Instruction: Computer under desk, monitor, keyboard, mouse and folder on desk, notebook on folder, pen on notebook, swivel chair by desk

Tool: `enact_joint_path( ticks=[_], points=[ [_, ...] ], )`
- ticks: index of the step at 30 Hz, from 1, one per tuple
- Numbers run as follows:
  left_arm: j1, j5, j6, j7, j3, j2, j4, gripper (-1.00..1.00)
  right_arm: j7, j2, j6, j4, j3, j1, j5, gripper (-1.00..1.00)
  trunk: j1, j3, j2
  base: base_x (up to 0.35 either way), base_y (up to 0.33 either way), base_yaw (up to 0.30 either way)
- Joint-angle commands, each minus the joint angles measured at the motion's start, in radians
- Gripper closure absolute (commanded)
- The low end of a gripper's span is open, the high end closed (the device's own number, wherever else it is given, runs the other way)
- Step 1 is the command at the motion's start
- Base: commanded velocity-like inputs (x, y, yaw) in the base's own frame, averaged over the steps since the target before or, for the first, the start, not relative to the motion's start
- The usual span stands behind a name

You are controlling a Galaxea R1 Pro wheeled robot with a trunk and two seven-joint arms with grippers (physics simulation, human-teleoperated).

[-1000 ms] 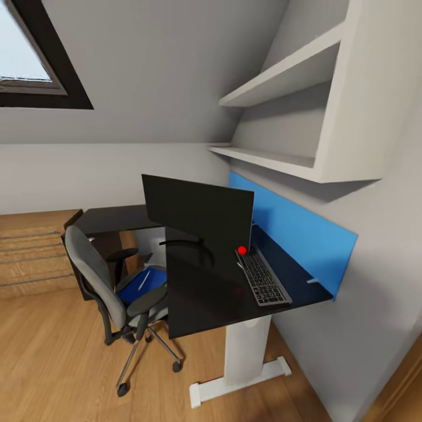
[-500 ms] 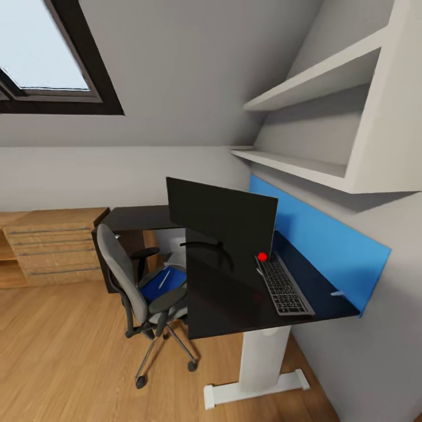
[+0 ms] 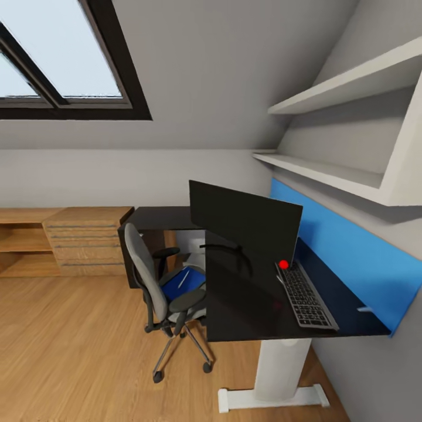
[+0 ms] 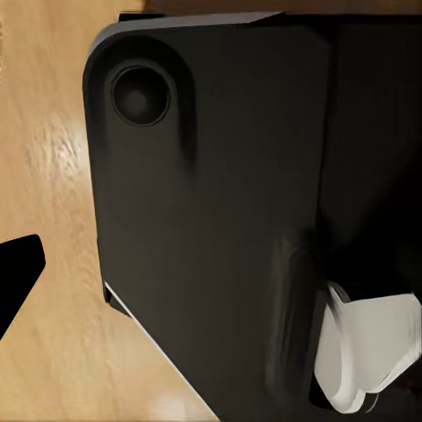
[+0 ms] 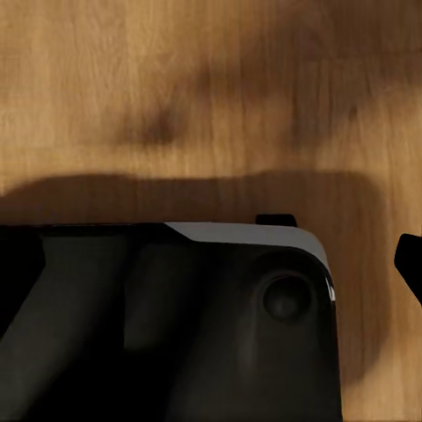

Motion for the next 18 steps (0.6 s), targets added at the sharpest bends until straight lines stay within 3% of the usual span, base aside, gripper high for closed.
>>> enact_joint_path(
  ticks=[1, 5, 6, 10, 11, 13, 15, 16, 18],
  points=[
    [0.000, 0.000, 0.000, -0.001, 0.001, -0.001, -0.017, -1.00, 0.000, 0.004, -0.005, -0.003, -0.001, -0.001, -0.001, -1.00, -0.004, 0.003, 0.006, 0.000, 0.000, 0.238],
    [0.000, 0.000, -0.007, -0.003, 0.000, -0.002, -0.095, -1.00, -0.001, 0.010, -0.005, -0.052, -0.002, -0.001, -0.001, -1.00, -0.019, 0.016, 0.034, 0.000, 0.000, 0.232],
    [0.000, 0.000, -0.055, -0.003, -0.001, -0.002, -0.172, -1.00, 0.000, 0.008, -0.004, -0.084, -0.003, -0.001, -0.001, -1.00, -0.023, 0.018, 0.041, 0.000, 0.000, 0.160],
    [0.000, 0.007, -0.115, 0.002, 0.000, -0.001, -0.229, -1.00, 0.000, -0.001, -0.005, -0.115, -0.003, -0.001, 0.000, -1.00, -0.038, 0.027, 0.069, 0.000, 0.000, 0.143],
    [0.000, 0.051, -0.171, 0.007, 0.005, -0.001, -0.258, -1.00, 0.000, -0.012, -0.005, -0.159, -0.005, -0.002, 0.000, -1.00, -0.042, 0.028, 0.076, 0.000, 0.000, 0.120],
    [0.000, 0.111, -0.191, 0.006, 0.013, 0.000, -0.246, -1.00, 0.001, -0.017, -0.005, -0.175, -0.005, -0.002, -0.001, -1.00, -0.050, 0.032, 0.090, 0.000, 0.000, 0.113],
    [0.000, 0.139, -0.197, 0.006, 0.015, 0.003, -0.237, -1.00, 0.001, -0.019, -0.005, -0.180, -0.005, -0.002, -0.001, -1.00, -0.058, 0.036, 0.104, 0.000, 0.000, 0.109],
    [0.000, 0.178, -0.225, 0.006, 0.017, 0.016, -0.228, -1.00, 0.001, -0.020, -0.007, -0.193, -0.005, -0.002, 0.000, -1.00, -0.058, 0.035, 0.104, 0.000, 0.000, 0.108],
    [0.000, 0.196, -0.320, 0.006, 0.017, 0.043, -0.222, -1.00, 0.001, -0.021, -0.021, -0.225, -0.005, -0.002, -0.001, -1.00, -0.058, 0.032, 0.104, 0.000, 0.000, 0.128]
  ],
)
